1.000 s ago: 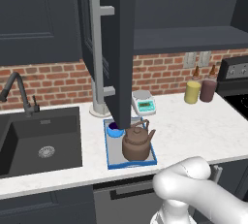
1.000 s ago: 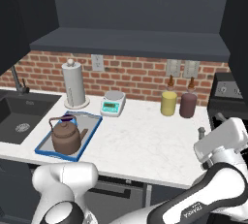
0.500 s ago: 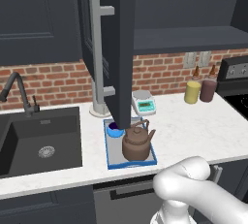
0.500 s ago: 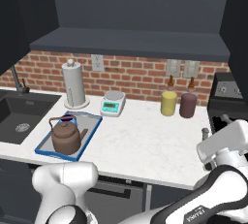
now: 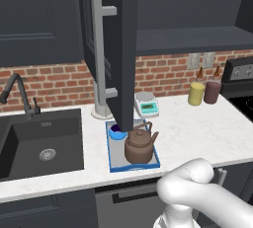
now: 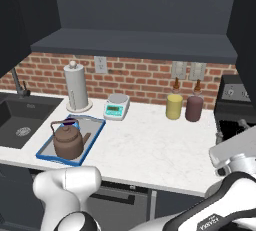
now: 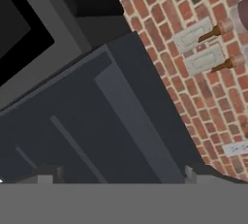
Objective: Pick the kettle from the counter and place it on the tray. Then pick the mug from the cabinet and place it on the tray. Then close the cabinet doors.
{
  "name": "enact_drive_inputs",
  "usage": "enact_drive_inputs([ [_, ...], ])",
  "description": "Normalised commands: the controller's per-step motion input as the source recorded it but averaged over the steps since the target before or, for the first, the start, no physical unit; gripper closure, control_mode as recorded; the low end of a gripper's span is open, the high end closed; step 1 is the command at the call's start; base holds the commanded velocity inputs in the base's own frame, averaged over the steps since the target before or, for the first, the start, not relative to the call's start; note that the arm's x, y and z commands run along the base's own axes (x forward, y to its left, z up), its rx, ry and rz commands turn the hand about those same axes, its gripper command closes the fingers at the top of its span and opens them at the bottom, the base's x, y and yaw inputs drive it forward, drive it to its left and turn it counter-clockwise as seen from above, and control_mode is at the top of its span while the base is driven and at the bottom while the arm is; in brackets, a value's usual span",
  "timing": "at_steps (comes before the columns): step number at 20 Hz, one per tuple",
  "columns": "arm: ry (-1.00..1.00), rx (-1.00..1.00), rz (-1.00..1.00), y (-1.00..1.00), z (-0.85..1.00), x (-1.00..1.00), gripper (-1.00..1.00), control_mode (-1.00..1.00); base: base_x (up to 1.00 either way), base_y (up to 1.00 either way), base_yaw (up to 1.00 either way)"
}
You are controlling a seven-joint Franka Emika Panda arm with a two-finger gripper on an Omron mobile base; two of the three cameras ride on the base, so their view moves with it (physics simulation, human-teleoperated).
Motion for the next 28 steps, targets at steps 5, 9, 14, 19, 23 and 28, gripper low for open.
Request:
enact_drive_inputs([
  [5,0.0,0.05,0.0,-0.23,0.0,0.0,-1.0,-1.0,0.0,0.0,0.0],
  [9,0.0,0.02,0.0,-0.19,0.08,0.0,-1.0,-1.0,0.0,0.0,0.0],
  [14,0.0,0.0,0.0,-0.02,0.26,0.0,-1.0,-1.0,0.0,0.0,0.0],
  [19,-0.02,0.0,0.0,0.0,0.38,0.0,-1.0,-1.0,0.0,0.0,0.0],
  [23,-0.04,0.0,-0.01,0.05,0.4,-0.04,-1.0,-1.0,0.0,0.0,0.0],
  [28,-0.07,-0.01,0.0,0.0,0.44,-0.15,-1.0,-1.0,0.0,0.0,0.0],
])
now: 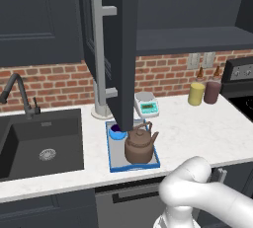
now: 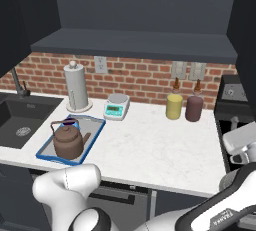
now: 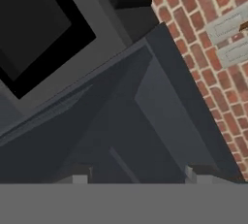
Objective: Pick the kettle from the counter and place it on the tray. Then pick the mug from the cabinet and place it on the tray. Then close the cabinet doors.
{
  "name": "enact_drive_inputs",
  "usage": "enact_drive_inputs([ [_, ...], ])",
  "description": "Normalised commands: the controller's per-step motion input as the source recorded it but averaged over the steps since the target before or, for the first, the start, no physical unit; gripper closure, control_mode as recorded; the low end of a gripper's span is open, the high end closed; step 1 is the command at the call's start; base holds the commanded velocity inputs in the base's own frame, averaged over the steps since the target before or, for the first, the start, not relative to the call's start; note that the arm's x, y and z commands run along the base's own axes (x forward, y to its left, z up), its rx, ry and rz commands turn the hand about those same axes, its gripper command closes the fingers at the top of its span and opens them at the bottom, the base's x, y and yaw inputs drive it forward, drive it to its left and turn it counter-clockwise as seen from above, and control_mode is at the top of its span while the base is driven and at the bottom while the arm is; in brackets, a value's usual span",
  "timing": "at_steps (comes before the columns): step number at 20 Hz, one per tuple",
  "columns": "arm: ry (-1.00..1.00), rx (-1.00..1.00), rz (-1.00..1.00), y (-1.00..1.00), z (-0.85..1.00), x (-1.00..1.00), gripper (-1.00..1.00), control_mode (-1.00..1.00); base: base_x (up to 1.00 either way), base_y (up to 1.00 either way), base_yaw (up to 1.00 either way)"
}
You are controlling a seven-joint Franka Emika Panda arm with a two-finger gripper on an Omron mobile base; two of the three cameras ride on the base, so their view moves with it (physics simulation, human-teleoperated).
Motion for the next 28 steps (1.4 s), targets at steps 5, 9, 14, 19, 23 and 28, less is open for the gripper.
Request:
enact_drive_inputs([
  [5,-0.14,-0.05,0.0,0.02,0.51,-0.25,-1.0,-1.0,0.0,0.0,0.0],
  [9,-0.21,-0.12,0.0,0.22,0.61,-0.3,-1.0,-1.0,0.0,0.0,0.0],
  [14,-0.16,-0.19,0.0,0.43,0.64,-0.27,-1.0,-1.0,0.0,0.0,0.0],
  [19,-0.04,-0.22,0.0,0.52,0.71,-0.13,-1.0,-1.0,0.0,0.0,0.0],
  [23,0.02,-0.22,-0.02,0.57,0.74,0.0,-1.0,-1.0,0.0,0.0,0.0],
  [28,0.09,-0.18,-0.08,0.62,0.76,0.0,-1.0,-1.0,0.0,0.0,0.0],
])
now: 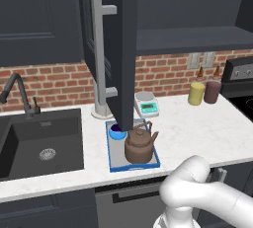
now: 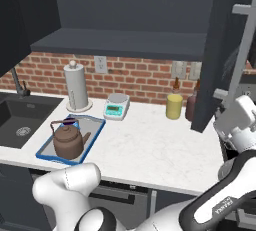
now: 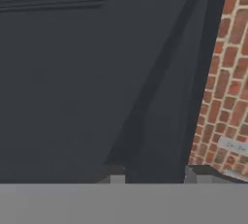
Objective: Pick the kettle from the counter and place it on the tray. Then pick the mug from the cabinet and place it on the tray. Then close the cabinet doors.
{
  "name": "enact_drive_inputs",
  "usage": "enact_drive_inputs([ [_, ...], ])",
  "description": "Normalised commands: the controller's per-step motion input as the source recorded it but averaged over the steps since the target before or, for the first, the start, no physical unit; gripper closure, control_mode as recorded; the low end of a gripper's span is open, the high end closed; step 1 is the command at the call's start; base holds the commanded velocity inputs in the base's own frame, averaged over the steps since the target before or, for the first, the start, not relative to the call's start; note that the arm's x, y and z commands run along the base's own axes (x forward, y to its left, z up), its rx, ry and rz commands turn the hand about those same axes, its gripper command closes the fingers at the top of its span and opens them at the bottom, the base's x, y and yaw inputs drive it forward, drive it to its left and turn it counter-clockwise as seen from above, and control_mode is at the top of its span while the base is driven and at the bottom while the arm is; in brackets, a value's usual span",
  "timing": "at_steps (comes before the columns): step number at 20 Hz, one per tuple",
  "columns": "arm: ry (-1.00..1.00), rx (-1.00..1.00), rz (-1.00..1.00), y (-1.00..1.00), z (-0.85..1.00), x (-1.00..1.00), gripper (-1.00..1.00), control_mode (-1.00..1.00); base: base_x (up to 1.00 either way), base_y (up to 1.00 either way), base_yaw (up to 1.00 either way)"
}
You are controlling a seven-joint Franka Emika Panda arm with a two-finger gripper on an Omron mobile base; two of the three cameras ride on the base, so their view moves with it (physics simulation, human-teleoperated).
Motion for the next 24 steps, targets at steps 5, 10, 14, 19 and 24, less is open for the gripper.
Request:
enact_drive_inputs([
  [5,0.15,-0.17,-0.16,0.7,0.73,0.02,-1.0,-1.0,0.0,0.0,0.0],
  [10,0.23,-0.18,-0.2,0.77,0.65,0.12,-1.0,-1.0,0.0,0.0,0.0],
  [14,0.26,-0.19,-0.23,0.75,0.64,0.25,-1.0,-1.0,0.0,0.0,0.0],
  [19,0.24,-0.19,-0.25,0.74,0.63,0.33,-1.0,-1.0,0.0,0.0,0.0],
  [24,0.24,-0.19,-0.25,0.73,0.65,0.38,-1.0,-1.0,0.0,0.0,0.0],
])
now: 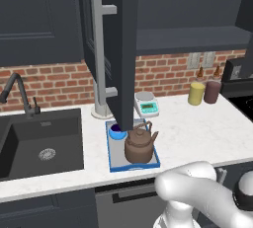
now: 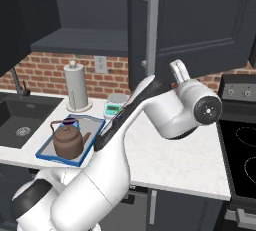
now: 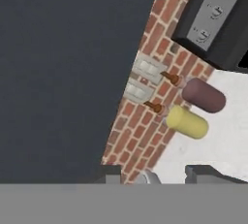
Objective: Pick the kettle from the counter and place it on the tray. Then pick the mug from the cabinet and place it on the tray. Then close the cabinet doors.
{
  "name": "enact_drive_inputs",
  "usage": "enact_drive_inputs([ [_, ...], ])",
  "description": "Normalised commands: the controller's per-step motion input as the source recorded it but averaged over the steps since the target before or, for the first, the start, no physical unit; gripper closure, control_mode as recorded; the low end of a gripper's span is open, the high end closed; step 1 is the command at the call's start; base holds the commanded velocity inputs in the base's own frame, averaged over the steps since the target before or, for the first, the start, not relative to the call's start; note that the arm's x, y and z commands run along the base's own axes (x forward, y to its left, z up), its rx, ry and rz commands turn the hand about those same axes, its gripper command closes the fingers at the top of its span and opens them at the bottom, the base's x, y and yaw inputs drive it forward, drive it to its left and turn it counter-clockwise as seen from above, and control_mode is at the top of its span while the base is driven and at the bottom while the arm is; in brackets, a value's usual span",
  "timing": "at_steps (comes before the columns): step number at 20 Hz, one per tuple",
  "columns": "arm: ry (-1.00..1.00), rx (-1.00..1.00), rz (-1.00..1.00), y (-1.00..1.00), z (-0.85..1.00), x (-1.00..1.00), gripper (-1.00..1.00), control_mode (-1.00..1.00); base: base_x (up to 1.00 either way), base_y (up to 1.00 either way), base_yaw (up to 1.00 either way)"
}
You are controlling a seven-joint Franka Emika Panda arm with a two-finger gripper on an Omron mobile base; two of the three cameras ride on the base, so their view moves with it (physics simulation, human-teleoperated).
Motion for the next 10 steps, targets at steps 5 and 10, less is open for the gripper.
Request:
enact_drive_inputs([
  [5,0.27,-0.19,-0.28,0.68,0.67,0.47,-1.0,-1.0,0.0,0.0,0.0],
  [10,0.3,-0.19,-0.29,0.59,0.61,0.6,-1.0,-1.0,0.0,0.0,0.0],
])
